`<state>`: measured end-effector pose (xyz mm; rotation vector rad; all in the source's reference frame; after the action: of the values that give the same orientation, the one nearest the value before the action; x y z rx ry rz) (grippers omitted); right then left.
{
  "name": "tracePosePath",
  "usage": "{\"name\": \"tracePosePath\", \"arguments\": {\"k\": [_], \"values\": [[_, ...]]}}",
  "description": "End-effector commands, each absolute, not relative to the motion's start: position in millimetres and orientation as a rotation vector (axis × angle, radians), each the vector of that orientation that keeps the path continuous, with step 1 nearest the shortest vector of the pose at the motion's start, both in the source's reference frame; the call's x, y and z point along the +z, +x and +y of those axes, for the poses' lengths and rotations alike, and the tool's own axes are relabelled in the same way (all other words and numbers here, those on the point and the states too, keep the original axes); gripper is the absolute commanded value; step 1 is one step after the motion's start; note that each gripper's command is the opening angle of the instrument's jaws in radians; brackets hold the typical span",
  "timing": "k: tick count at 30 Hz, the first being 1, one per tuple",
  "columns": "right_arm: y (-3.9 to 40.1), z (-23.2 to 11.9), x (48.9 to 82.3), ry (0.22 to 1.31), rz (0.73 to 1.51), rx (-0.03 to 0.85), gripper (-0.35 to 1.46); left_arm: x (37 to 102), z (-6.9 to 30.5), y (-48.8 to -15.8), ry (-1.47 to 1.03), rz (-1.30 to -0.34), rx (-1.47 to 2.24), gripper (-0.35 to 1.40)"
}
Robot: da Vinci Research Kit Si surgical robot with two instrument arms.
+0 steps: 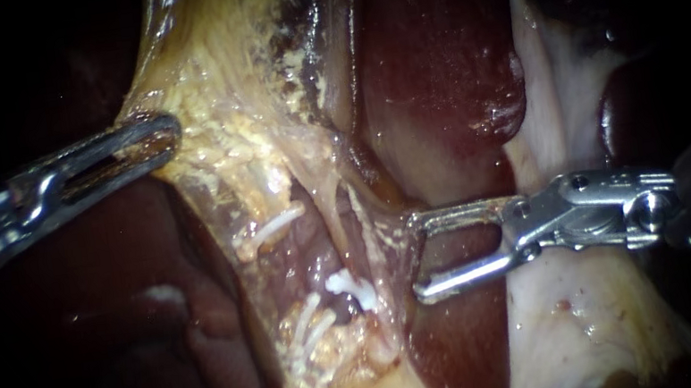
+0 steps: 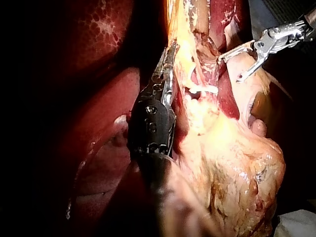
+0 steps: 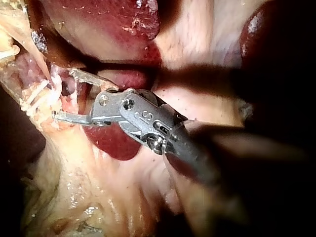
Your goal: Going back first clip right tube
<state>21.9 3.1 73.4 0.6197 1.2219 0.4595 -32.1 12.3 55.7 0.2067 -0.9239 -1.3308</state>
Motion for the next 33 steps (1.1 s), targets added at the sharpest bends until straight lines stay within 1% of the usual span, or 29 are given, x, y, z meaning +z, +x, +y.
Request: {"name": "tracePosePath", "arguments": {"k": [1,5,9,12,17,21,25,33], "values": [[21.8,3.5,73.0,0.612,1.234,0.452,0.6,55.7,12.3,-32.1,0.207,-0.924,-1.331,-0.35],[21.5,4.7,70.7,0.565,1.277,0.396,0.6,55.7,12.3,-32.1,0.207,-0.924,-1.331,-0.35],[20.8,5.7,68.5,0.503,1.297,0.324,0.6,55.7,12.3,-32.1,0.207,-0.924,-1.331,-0.35],[20.3,6.1,67.7,0.481,1.309,0.301,0.6,55.7,12.3,-32.1,0.207,-0.924,-1.331,-0.35],[19.9,6.1,67.4,0.46,1.316,0.27,0.6,56.1,12.4,-32.0,0.206,-0.925,-1.33,-0.35],[19.9,6.2,67.6,0.444,1.321,0.25,0.6,58.1,11.9,-32.5,0.199,-0.933,-1.326,-0.35],[19.8,6.2,67.6,0.442,1.32,0.251,0.6,60.7,11.4,-33.4,0.21,-0.924,-1.302,-0.35],[19.6,6.3,67.8,0.445,1.321,0.249,0.6,65.2,10.5,-36.3,0.237,-0.888,-1.279,-0.35]]}}
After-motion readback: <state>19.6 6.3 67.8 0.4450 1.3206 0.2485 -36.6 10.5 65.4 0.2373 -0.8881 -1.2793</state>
